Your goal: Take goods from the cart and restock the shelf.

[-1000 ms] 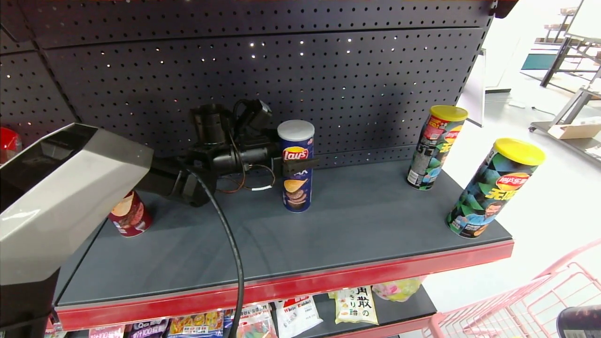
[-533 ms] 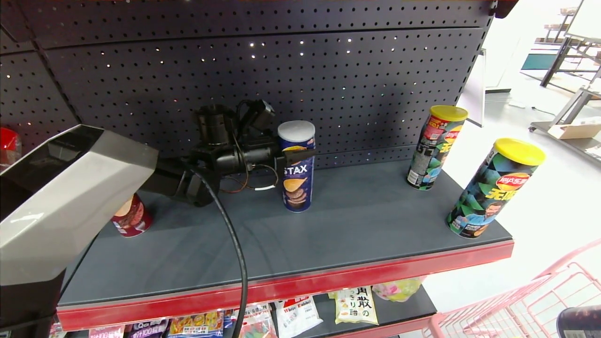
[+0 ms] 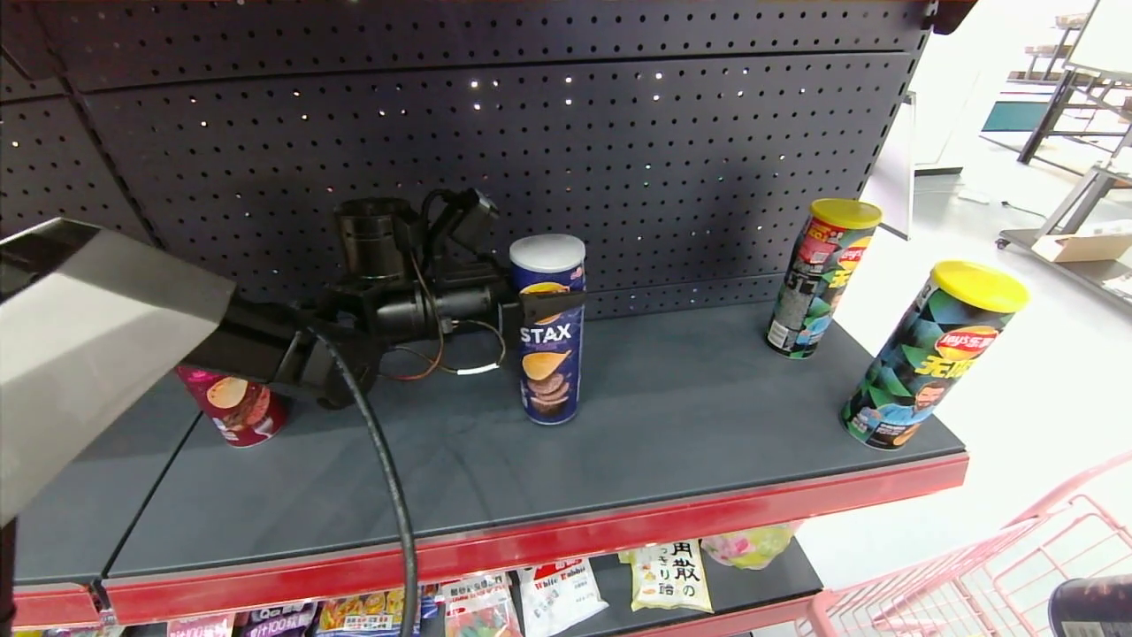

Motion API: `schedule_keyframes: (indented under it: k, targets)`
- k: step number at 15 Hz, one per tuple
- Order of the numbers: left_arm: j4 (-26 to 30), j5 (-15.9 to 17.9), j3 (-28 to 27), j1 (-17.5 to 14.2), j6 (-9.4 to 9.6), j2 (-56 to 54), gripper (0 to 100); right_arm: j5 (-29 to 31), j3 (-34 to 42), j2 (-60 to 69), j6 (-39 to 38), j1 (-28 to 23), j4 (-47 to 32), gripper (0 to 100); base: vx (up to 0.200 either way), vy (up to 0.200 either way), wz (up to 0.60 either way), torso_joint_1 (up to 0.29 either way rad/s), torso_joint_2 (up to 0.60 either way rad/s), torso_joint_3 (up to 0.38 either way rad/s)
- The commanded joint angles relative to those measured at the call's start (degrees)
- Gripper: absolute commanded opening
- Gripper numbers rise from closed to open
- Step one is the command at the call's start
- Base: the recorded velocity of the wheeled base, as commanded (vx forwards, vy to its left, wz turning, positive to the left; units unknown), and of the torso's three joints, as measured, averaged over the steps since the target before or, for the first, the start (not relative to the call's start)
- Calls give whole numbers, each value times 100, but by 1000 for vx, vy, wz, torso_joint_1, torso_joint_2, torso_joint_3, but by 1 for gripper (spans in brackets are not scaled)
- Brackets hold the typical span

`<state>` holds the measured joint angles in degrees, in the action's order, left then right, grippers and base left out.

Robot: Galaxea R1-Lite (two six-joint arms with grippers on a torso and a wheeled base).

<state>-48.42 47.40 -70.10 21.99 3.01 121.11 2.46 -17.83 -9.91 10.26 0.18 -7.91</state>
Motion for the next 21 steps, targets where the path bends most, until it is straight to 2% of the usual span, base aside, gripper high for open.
schedule_keyframes:
  k: [1, 4, 6, 12, 15, 16, 17, 19, 21]
  targets:
    - [-18, -266, 963, 7, -37, -967, 0, 0, -1, 7, -7, -1, 0, 0, 0, 0, 0, 0, 0, 0]
    - [-563, -556, 1780, 156, -73, -1301, 0, -9, -1, 7, -42, -1, 0, 0, 0, 0, 0, 0, 0, 0]
    - [-932, -653, 2070, 288, -73, -1336, 0, -9, -18, 16, -51, -1, 0, 0, 0, 0, 0, 0, 0, 0]
    - [-1099, -679, 2307, 455, -73, -1248, 0, -9, -53, 7, -104, -1, 0, 0, 0, 0, 0, 0, 0, 0]
    - [-1222, -820, 2307, 481, -64, -1064, 0, -9, -97, 7, -95, -1, 0, 0, 0, 0, 0, 0, 0, 0]
    - [-1556, -925, 2334, 552, -81, -853, 0, -9, -97, 16, -95, -1, 0, 0, 0, 0, 0, 0, 0, 0]
    - [-1811, -952, 2395, 648, -152, -756, 0, -9, -89, 16, -95, -1, 0, 0, 0, 0, 0, 0, 0, 0]
    - [-1873, -1101, 2457, 772, -407, -765, 0, -9, -89, 16, -95, -1, 0, 0, 0, 0, 0, 0, 0, 0]
    - [-1987, -1136, 2474, 763, -415, -747, 0, -9, -89, 16, -95, -1, 0, 0, 0, 0, 0, 0, 0, 0]
